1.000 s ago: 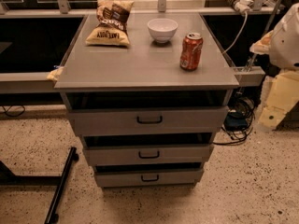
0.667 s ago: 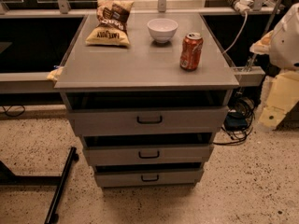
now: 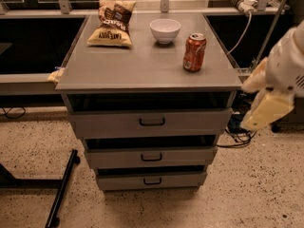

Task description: Open bottom drawer

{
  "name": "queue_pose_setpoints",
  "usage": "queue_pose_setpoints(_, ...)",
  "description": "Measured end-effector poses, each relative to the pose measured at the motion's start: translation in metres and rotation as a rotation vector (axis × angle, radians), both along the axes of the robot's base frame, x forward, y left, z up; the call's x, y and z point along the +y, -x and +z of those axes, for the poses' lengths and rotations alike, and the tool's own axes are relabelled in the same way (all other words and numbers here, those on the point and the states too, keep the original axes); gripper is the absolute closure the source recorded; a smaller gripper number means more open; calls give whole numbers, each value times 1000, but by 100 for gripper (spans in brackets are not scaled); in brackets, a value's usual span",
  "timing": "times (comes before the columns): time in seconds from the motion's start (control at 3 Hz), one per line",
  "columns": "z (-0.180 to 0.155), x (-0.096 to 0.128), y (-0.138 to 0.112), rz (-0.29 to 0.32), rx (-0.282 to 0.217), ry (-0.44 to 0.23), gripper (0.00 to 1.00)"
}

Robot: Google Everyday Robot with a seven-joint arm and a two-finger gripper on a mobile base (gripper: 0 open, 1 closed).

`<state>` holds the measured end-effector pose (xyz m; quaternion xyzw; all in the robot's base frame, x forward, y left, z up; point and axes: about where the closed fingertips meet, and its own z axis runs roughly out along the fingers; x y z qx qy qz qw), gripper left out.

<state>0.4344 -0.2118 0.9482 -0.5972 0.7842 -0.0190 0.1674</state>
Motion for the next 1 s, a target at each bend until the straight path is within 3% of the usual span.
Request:
queue_pose_setpoints(0.33, -76, 21, 14, 7, 46, -139, 65)
queue_pose_setpoints(0.67, -175, 46, 25, 18, 127, -277, 88)
queue_pose_setpoints(1.0, -286, 83, 34, 19, 244, -403, 100)
